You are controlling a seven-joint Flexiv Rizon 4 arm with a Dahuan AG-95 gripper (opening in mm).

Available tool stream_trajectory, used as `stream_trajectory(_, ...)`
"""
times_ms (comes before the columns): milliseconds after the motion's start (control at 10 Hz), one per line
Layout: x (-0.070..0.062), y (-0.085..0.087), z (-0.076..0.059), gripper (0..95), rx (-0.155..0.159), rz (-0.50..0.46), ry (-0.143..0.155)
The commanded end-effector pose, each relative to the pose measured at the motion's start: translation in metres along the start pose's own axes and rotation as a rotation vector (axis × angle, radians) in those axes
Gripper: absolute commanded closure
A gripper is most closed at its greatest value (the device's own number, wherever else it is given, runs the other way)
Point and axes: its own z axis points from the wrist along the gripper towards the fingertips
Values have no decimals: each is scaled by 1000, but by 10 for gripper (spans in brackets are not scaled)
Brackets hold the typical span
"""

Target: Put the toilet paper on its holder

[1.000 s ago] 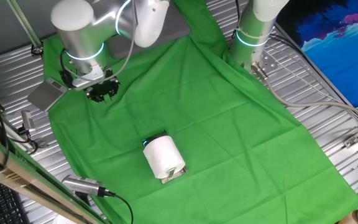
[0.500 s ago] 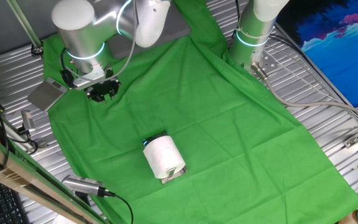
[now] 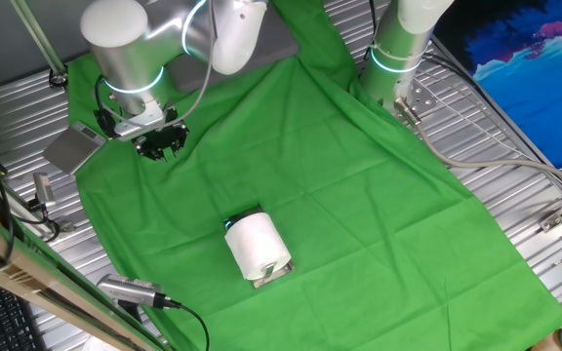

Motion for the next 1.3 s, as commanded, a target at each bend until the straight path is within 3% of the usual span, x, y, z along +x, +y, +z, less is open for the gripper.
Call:
stream_trajectory(100, 0, 0, 0, 760, 1, 0, 0)
stream_trajectory(1300, 0, 0, 0, 760, 2, 43, 23)
